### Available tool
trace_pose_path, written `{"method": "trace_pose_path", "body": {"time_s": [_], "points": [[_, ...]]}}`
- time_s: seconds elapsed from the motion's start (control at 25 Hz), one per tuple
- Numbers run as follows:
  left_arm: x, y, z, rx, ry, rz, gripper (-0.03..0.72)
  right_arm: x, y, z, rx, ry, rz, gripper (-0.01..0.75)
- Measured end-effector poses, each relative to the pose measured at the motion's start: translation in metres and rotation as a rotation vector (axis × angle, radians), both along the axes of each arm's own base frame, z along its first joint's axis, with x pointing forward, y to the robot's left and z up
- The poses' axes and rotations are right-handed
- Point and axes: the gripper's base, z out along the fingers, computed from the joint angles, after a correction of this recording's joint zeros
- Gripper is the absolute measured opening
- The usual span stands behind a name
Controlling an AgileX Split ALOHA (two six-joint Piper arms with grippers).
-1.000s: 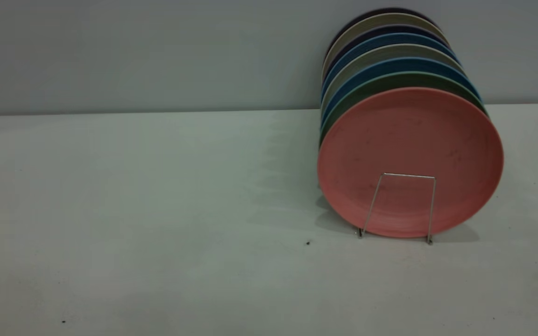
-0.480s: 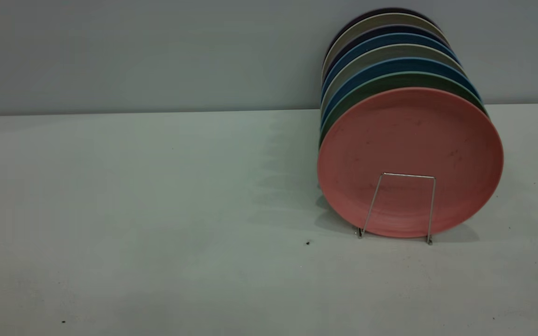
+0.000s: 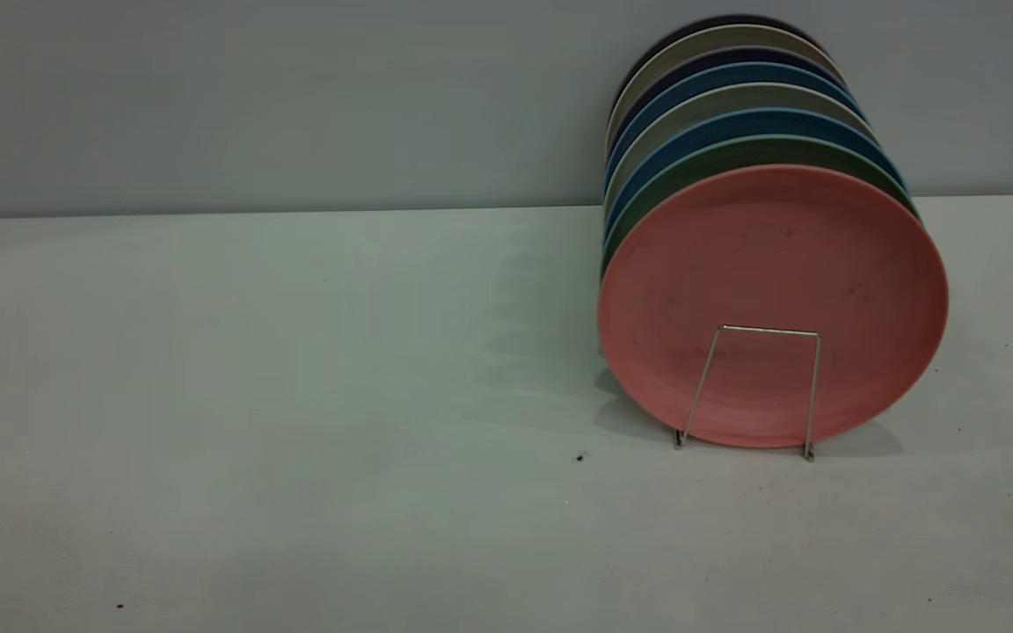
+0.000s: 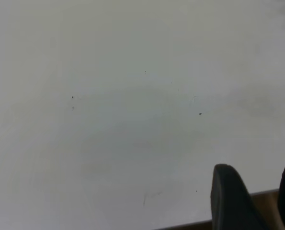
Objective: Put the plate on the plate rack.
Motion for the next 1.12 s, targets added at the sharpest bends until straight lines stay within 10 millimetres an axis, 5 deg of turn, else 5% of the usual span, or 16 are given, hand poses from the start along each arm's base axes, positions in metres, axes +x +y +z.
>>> {"method": "trace_pose_path", "body": {"time_s": [0.28, 0.8, 1.12], "points": [[-0.0004, 0.0001, -0.0001, -0.001, -0.003, 0.0, 0.284, -0.0001, 0.0001, -0.0002, 0.0, 0.0, -0.026, 0.38], [-0.0025, -0.0023, -0.0003, -0.001, -0.008, 0.154, 0.284, -0.003, 0.0025, -0.0002, -0.001, 0.0, -0.354, 0.373], [-0.003, -0.0033, -0.0003, -0.001, -0.008, 0.214, 0.284, -0.0032, 0.0026, -0.0002, -0.001, 0.0, -0.371, 0.366]]}}
